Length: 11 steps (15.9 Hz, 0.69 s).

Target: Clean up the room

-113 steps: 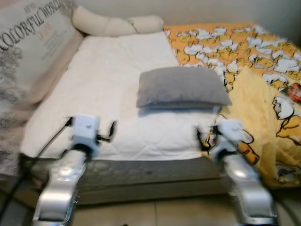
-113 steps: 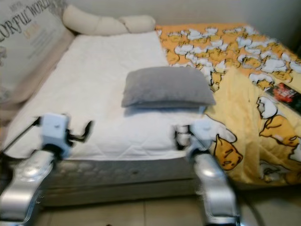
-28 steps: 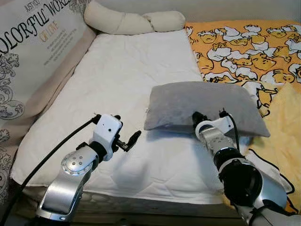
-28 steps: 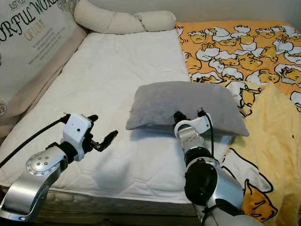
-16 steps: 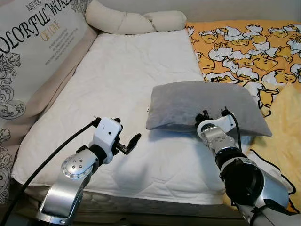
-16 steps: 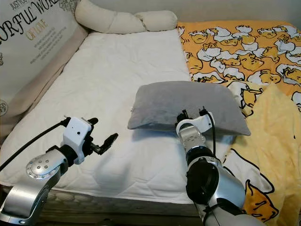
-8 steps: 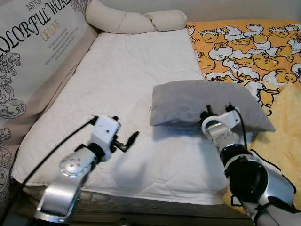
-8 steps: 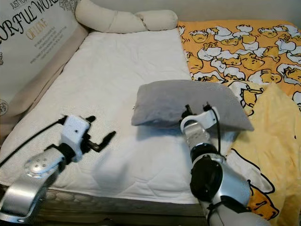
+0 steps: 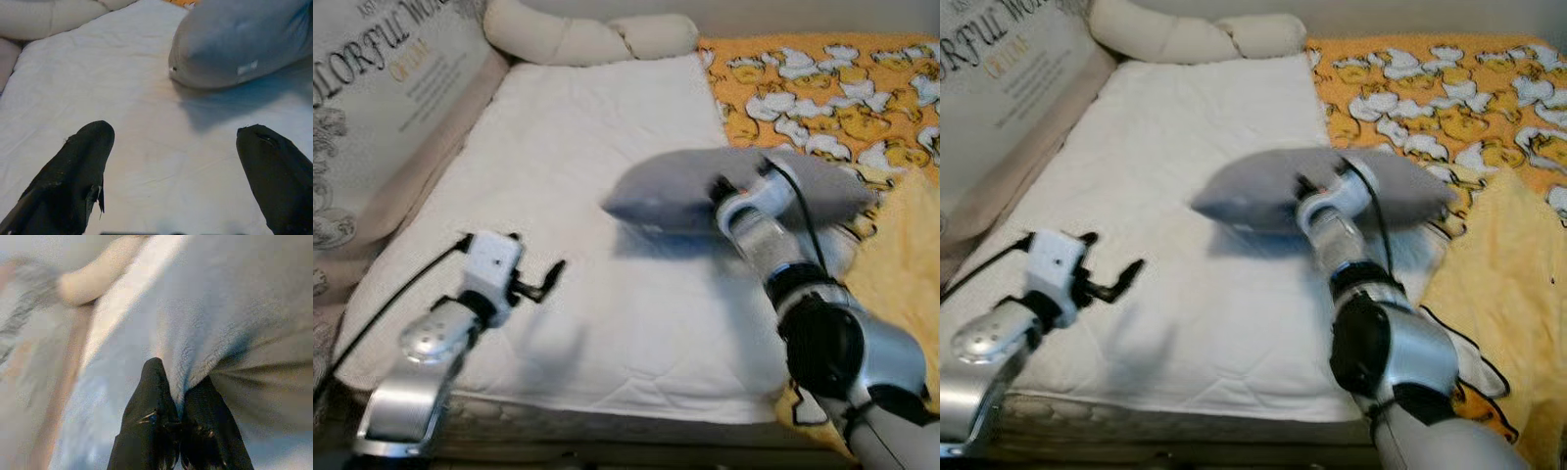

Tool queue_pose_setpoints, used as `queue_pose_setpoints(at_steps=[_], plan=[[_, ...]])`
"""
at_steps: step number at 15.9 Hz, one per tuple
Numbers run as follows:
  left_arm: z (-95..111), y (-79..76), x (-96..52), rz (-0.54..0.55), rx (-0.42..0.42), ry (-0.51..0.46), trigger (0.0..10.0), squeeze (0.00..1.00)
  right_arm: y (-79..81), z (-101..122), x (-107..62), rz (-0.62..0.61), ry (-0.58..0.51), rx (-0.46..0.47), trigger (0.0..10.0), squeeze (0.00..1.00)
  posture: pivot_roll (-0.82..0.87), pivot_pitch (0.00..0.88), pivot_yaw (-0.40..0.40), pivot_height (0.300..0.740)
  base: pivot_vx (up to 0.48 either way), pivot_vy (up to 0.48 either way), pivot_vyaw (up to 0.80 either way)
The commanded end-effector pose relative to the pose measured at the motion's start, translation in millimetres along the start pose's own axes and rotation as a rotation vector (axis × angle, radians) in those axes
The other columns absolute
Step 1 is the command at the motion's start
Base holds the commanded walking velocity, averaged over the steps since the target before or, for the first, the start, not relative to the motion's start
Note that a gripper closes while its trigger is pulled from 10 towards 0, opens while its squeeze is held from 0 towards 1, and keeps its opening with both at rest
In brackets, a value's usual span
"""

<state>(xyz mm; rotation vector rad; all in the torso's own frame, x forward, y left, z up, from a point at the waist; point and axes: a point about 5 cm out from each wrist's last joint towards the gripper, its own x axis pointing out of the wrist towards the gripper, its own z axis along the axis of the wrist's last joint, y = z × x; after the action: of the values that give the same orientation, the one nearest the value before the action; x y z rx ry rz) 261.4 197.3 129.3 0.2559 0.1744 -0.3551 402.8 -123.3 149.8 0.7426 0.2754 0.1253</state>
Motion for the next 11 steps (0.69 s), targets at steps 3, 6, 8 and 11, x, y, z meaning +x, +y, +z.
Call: queue_pose_setpoints(at_steps=[3, 6, 8, 11], plan=[[2, 10.1, -2.9, 0.042, 0.007, -0.013, 10.0, 0.00, 54.8, 14, 6.0, 0.270, 0.009, -0.115, 0.0, 0.00, 0.09, 0.000, 0.033, 0.740, 0.000, 0.000, 0.00], [1, 12.2, -6.0, 0.056, 0.007, -0.014, 10.0, 0.00, 79.3, 17, 2.9, 0.485, 0.065, -0.136, 0.0, 0.00, 0.10, 0.000, 0.026, 0.740, 0.000, 0.000, 0.00], [0, 13.3, -8.0, 0.065, 0.005, -0.012, 10.0, 0.00, 79.7, 21, -3.2, 0.613, 0.101, -0.161, 0.0, 0.00, 0.10, 0.000, 0.027, 0.740, 0.000, 0.000, 0.00], [-1, 14.8, -9.4, 0.072, -0.002, -0.007, 10.0, 0.00, 63.7, 22, -16.0, 0.754, 0.155, -0.178, 0.0, 0.00, 0.08, 0.000, 0.039, 0.740, 0.000, 0.000, 0.00]])
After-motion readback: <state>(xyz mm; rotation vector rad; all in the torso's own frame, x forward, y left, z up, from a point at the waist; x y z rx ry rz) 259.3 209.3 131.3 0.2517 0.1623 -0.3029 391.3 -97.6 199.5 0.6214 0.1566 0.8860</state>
